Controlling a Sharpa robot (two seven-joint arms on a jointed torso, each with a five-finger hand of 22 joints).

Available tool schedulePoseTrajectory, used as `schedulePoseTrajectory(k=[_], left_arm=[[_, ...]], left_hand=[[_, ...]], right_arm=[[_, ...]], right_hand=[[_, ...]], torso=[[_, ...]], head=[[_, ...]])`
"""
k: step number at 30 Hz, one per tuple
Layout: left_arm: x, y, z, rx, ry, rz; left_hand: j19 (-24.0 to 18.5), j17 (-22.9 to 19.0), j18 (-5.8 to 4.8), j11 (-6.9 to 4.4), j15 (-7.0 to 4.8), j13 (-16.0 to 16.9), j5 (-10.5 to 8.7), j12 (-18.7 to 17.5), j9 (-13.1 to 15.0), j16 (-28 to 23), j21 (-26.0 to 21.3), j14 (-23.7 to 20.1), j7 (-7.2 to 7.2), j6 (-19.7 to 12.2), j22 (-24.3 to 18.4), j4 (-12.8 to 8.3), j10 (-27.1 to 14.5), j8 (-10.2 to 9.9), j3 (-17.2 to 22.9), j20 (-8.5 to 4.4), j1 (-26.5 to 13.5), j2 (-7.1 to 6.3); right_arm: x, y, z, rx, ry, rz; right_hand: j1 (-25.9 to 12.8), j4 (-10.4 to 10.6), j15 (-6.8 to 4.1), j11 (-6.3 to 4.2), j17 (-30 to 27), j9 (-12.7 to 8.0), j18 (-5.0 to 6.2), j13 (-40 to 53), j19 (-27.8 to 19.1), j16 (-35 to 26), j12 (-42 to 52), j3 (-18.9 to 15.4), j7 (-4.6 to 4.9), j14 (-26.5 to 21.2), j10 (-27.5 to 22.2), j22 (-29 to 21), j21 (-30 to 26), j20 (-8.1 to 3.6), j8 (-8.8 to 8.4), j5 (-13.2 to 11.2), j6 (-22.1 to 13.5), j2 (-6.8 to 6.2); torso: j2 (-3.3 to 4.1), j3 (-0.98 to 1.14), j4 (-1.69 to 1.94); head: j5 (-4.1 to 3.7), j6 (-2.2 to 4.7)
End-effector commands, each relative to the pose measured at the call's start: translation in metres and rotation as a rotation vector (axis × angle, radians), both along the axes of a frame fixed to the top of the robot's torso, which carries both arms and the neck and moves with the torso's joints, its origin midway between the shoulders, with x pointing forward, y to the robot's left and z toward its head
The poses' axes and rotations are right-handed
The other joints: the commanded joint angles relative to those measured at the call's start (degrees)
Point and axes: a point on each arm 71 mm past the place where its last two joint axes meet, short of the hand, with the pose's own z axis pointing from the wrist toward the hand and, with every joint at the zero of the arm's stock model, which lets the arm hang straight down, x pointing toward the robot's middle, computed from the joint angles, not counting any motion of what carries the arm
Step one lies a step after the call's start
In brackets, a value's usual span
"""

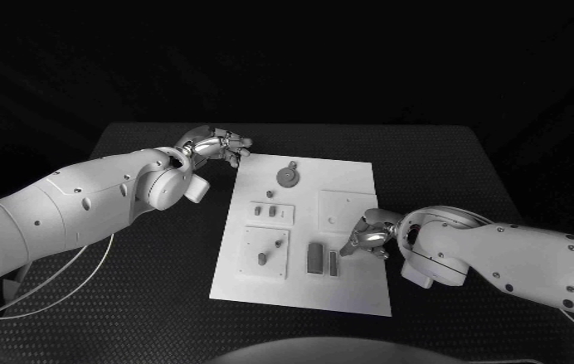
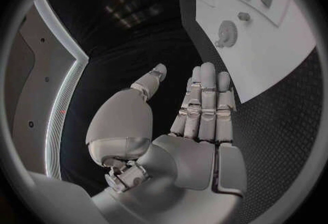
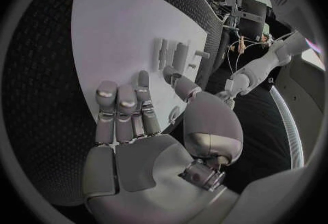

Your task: Assemble the parts on the task board

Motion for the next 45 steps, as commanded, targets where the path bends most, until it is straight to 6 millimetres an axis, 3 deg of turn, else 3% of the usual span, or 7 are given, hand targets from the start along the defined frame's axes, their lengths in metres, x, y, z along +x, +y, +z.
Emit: schedulePoseTrajectory(k=[1, 14, 25, 28, 39, 40, 45], left_arm=[[0.001, -0.004, 0.004, -0.03, -0.048, 0.008], [0.013, 0.01, 0.012, -0.107, -0.106, 0.13], [0.033, 0.009, 0.02, -0.189, -0.119, 0.18], [0.036, 0.008, 0.02, -0.199, -0.116, 0.187], [0.038, 0.004, 0.019, -0.218, -0.111, 0.181], [0.038, 0.007, 0.017, -0.18, -0.105, 0.195], [0.033, 0.002, 0.015, -0.189, -0.109, 0.206]], left_hand=[[0.29, 0.07, 0.61, -0.2, 0.16, 0.1, -0.24, 0.21, 0.05, -0.17, -0.25, 0.03, 0.01, -0.22, 0.94, 0.31, -0.32, 0.26, -0.03, -0.57, -0.38, 0.1], [-0.93, -0.83, 0.21, -0.28, 0.46, 0.45, -0.23, 0.75, 0.28, -2.64, -1.24, -2.07, -0.69, 1.23, 0.77, -0.61, 0.76, 1.31, 0.32, -0.23, 0.75, 0.97], [-9.48, -6.98, 0.21, 0.97, 7.05, -2.14, -0.14, -0.36, -0.68, -20.21, -8.56, -14.95, -1.85, -1.48, -1.34, -2.49, -8.06, 0.2, 0.78, 5.95, 0.51, 1.96], [-12.86, -8.07, -0.41, 0.87, 8.15, -3.7, -0.2, -0.39, -1.25, -23.83, -11.02, -19.4, -2.37, -3.63, -2.09, -2.68, -12.37, -0.92, 0.49, 7.23, -0.04, 1.81], [-17.24, -9.35, -0.87, 0.04, 8.74, -6.02, -0.22, -0.28, -1.7, -28.16, -14.89, -24.77, -3.87, -7.13, -3.15, -2.61, -17.55, -2.31, -1.08, 8.94, -1.6, 1.64], [-46.15, -24.89, -0.87, -6.03, 0.5, -11.95, -3.05, -3.99, -30.68, -55.69, -35.93, -60.09, -10.72, -46.26, -24.68, 8.47, -69.8, -16.2, -29.2, 5.38, -54.91, 8.47], [-46.15, -24.89, -0.87, -6.03, 0.5, -11.95, -3.05, -3.99, -30.68, -55.69, -35.93, -60.09, -10.72, -46.26, -33.3, 8.47, -69.8, -16.2, -29.2, 5.38, -54.91, 8.47]], right_arm=[[0.018, -0.001, 0.011, 0.193, -0.087, -0.006], [0.121, -0.036, 0.06, 0.53, -0.309, -0.186], [0.171, -0.044, 0.067, 0.692, -0.378, -0.353], [0.173, -0.042, 0.064, 0.715, -0.381, -0.364], [0.171, -0.043, 0.06, 0.738, -0.382, -0.381], [0.172, -0.044, 0.059, 0.693, -0.381, -0.391], [0.168, -0.04, 0.059, 0.715, -0.393, -0.399]], right_hand=[[0.66, 0.37, 0.32, 0.19, -0.08, -0.22, 3.36, 0.03, -0.41, -0.31, -0.22, 0.18, 0.72, -0.41, -0.18, -0.15, -0.02, -0.29, -0.59, -0.02, -1.5, -0.42], [4.45, -1.05, 2.47, 2.11, -3.42, -0.13, 3.14, -2.94, -7.96, -7.42, -5.23, -0.31, 2.43, -7.16, -6.91, -2.98, -6.91, 2.92, -1.04, 3.69, -4.49, 1.84], [4.61, -0.72, 10.73, 7.02, -22.6, 0.56, 0.04, -29.01, -22.42, -36.1, -30.63, -0.3, 3.12, -19.43, -15.03, -16.98, -32.5, 11.27, -1.08, 4.43, -10.53, 4.63], [4.49, -0.65, 12.67, 7.84, -28.85, 0.37, -0.49, -38.79, -24.56, -44.62, -39.5, -1.31, 2.91, -20.13, -12.15, -21.2, -39.35, 12.79, -1.04, 4.44, -12.25, 5.22], [4.77, 0.41, 13.26, 7.78, -36.74, -1.02, -0.52, -51.94, -26.26, -52.56, -50.8, -5.25, 2.65, -19.73, -6.6, -26.56, -48.53, 14.75, -0.4, 5.28, -13.51, 6.1], [-47.38, 14.97, 5.91, -0.21, -69.22, -29.04, -11.64, -62.49, -60.98, -70.28, -67.6, -39.34, -5.98, -69.06, -58.75, -68.08, -70.94, 2.57, -16.45, -5.77, -57.84, 10.39], [-47.38, 14.97, 5.91, -0.21, -69.22, -29.04, -11.64, -62.49, -60.98, -70.28, -67.6, -39.34, -5.98, -69.06, -58.75, -68.08, -70.94, 2.57, -16.45, -5.77, -57.84, 10.39]], torso=[[-0.1, -0.03, -0.06], [-1.11, -0.12, -0.16], [-3.01, -0.72, -0.09], [-3.44, -0.76, 0.1], [-3.89, -0.58, 0.06], [-3.8, -0.67, 0.06], [-4.83, -0.36, -0.05]], head=[[-0.53, 1.07], [-2.39, 8.1], [-2.3, 14.0], [-2.06, 14.52], [-1.5, 14.96], [-1.62, 14.96], [-1.4, 14.33]])
